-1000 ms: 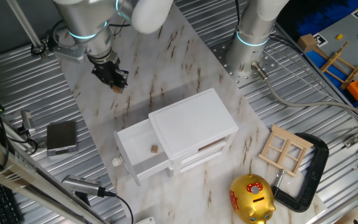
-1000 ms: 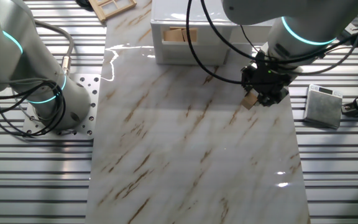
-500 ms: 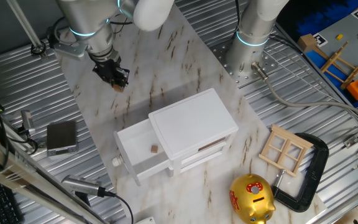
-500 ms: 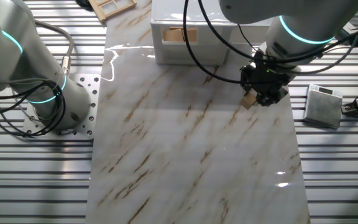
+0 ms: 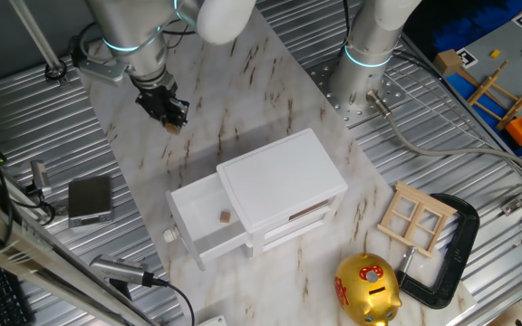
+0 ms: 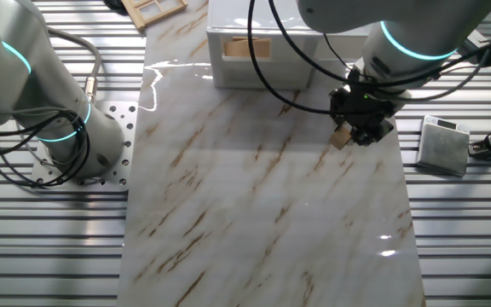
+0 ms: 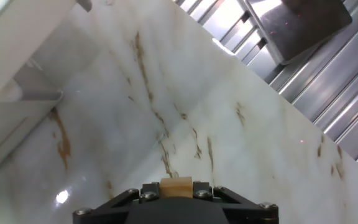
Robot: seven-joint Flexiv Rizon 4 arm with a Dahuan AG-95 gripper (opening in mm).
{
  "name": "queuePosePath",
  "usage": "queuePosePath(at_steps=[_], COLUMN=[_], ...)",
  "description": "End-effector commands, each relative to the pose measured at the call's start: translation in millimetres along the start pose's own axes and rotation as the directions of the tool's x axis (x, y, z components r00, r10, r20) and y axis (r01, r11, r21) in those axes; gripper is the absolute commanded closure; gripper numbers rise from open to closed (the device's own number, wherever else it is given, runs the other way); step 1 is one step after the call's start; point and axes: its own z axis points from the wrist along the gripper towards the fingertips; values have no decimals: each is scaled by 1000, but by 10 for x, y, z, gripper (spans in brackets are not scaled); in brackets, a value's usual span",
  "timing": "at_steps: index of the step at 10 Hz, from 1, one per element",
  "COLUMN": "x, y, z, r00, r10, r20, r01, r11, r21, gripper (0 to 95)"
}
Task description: Put things in the drawer
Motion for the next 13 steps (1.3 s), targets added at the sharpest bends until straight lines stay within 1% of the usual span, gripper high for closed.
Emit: queuePosePath(at_steps=[1,2,3,4,5,6,7,8,9,10,11,13], x=[-6,-6,-6,-19,-26,-84,-111,-138,-174,-205,-236,-244], y=[4,4,4,103,134,334,433,536,636,697,743,743], z=[2,2,2,-184,-239,-538,-651,-733,-787,-805,-806,-801], r00=[1000,999,999,996,996,994,993,991,989,988,989,988], r10=[17,50,50,84,89,111,120,133,145,151,149,151], r20=[2,0,0,4,3,-4,-5,-13,-14,-17,-21,-21], r01=[-17,-50,-50,-84,-88,-111,-120,-134,-145,-151,-149,-151], r11=[1000,999,999,996,996,994,993,991,989,988,989,988], r21=[-2,-13,-13,-28,-27,-18,-17,-16,-18,-16,-8,-8], gripper=[950,950,950,950,950,950,950,950,950,950,950,950])
